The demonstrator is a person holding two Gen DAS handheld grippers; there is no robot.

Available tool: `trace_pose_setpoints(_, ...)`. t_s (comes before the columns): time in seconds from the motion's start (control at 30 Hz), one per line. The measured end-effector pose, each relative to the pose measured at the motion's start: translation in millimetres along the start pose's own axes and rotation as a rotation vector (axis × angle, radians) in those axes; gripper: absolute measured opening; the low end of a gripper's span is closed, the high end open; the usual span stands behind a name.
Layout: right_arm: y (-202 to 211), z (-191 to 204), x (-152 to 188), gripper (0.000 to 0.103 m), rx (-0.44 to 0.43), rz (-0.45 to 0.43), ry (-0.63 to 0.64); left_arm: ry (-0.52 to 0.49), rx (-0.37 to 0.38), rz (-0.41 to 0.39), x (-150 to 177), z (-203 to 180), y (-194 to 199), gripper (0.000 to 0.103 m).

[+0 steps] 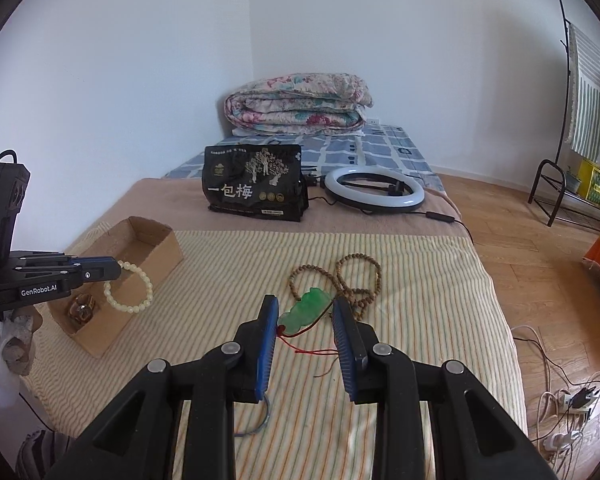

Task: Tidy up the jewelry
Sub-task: 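Carry the bracelet with the left tool while the right tool carries the pendant to the box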

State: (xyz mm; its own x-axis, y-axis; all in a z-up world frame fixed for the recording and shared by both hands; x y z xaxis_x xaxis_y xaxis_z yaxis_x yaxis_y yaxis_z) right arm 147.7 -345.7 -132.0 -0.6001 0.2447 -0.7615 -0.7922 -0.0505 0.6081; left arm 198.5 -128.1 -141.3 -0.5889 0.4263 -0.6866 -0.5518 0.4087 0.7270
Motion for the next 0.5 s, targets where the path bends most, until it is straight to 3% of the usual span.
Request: trace_pose_setpoints(0.5, -6.7, 92.3, -20.1, 0.028, -0.151, -0.015, 0.076, 0.076, -0.112, -0.042, 18.4, 92.2, 53.3, 0.005)
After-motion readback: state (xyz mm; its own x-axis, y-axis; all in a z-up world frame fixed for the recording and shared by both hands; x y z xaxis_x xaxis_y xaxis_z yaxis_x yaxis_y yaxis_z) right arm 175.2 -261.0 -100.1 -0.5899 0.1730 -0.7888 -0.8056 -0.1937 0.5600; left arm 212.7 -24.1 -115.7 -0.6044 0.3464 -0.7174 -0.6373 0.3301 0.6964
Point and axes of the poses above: each gripper's, at about its wrist camera, not at the fingertips, and y roughly against the way its jaws point, z to its left, x to its underside, the point moved 4 cm from there along -y, roughly the way its jaws point, and after that the axes turned 14 degrees about -y, right-handed, at the moved point
